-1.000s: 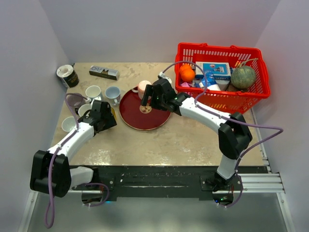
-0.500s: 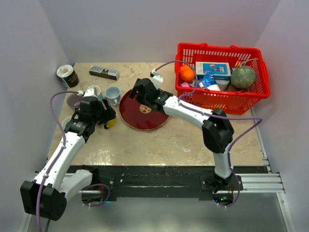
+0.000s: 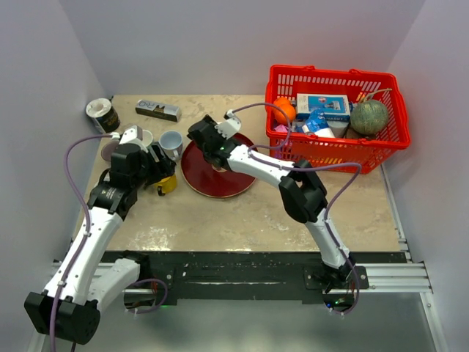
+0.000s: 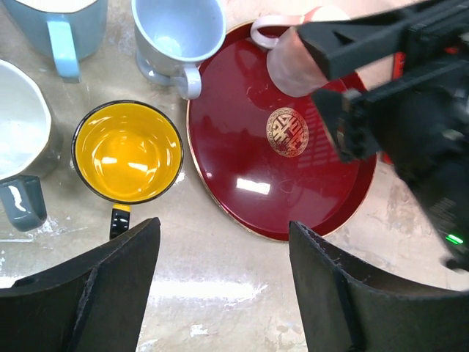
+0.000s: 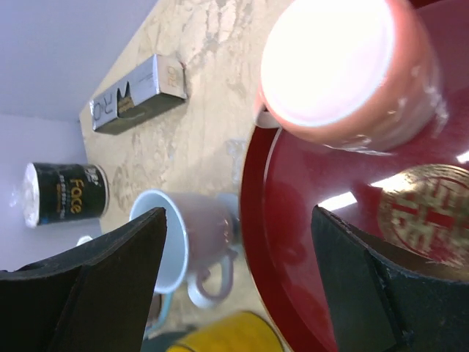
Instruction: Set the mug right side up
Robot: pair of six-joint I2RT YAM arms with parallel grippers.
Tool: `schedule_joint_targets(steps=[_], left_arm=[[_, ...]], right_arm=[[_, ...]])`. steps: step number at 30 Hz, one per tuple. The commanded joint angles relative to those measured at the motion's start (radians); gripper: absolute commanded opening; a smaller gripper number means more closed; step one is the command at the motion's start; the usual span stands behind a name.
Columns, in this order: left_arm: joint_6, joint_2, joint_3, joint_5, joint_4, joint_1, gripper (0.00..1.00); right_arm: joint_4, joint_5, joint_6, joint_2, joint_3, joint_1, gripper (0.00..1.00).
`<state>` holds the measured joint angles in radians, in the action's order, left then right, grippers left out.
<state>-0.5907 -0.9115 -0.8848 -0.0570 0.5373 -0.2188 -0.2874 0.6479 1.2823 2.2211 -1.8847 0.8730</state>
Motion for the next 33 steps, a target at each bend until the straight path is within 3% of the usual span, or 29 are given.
schedule_joint_targets(steps=[1,9,15,22,33], left_arm=[[0.012,0.062,-0.054,-0.024,0.019,-0.004,0.76],[0.026,0.080,-0.057,-0.027,0.047,-0.004,0.76],[0.031,0.085,-0.052,-0.035,0.046,-0.004,0.77],[0.026,0.091,-0.028,-0.035,0.043,-0.004,0.77],[0.019,0.102,0.007,-0.021,0.023,-0.004,0.77]], right_arm=[[0.085,0.150,0.045,0.090,-0.120,0.006,0.83],[0.091,0.312,0.023,0.129,-0.134,0.001,0.82],[0.094,0.322,0.020,0.072,-0.038,-0.038,0.81],[-0.036,0.262,0.097,0.014,0.036,-0.085,0.80],[-0.042,0.145,-0.004,-0.084,0.179,-0.109,0.78]])
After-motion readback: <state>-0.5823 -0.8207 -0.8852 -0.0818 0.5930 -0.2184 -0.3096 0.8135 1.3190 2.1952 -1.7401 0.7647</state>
